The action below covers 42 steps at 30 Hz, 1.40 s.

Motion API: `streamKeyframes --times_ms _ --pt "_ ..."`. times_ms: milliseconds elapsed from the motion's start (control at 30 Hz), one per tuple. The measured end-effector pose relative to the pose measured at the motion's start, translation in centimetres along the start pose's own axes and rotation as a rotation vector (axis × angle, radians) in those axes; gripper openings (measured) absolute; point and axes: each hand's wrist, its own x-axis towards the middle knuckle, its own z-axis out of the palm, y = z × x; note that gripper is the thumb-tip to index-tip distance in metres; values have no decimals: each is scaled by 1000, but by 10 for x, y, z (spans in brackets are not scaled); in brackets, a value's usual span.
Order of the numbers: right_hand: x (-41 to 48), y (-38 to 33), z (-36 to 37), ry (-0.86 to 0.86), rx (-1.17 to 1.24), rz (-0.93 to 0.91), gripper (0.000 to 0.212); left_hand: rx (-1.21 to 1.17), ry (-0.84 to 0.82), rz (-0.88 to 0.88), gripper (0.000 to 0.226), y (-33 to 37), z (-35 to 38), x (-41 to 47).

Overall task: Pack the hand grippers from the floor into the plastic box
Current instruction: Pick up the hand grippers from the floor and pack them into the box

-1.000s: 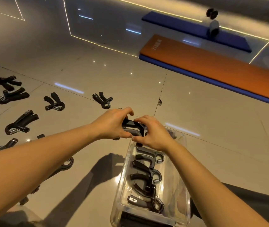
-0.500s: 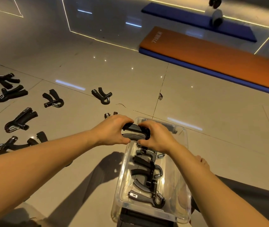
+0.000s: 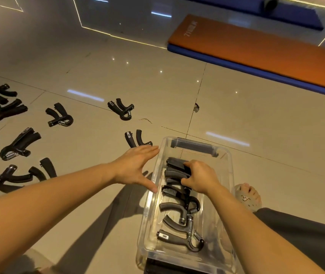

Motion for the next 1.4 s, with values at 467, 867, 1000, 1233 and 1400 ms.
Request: streamKeyframes --times_ms 467,867,1000,1233,1400 --pt "25 34 53 -20 -136 80 42 -7 52 85 111 -2 15 -11" --pt "11 32 41 79 -32 164 51 68 51 71 111 10 12 -5" --pt "7 13 1 239 259 213 39 100 35 62 111 14 5 -9" --pt "24 -79 -77 437 511 54 30 57 289 -100 75 -6 -27 -34" --pt "49 -144 -50 319 438 -39 30 59 375 -313 52 -59 -32 -82"
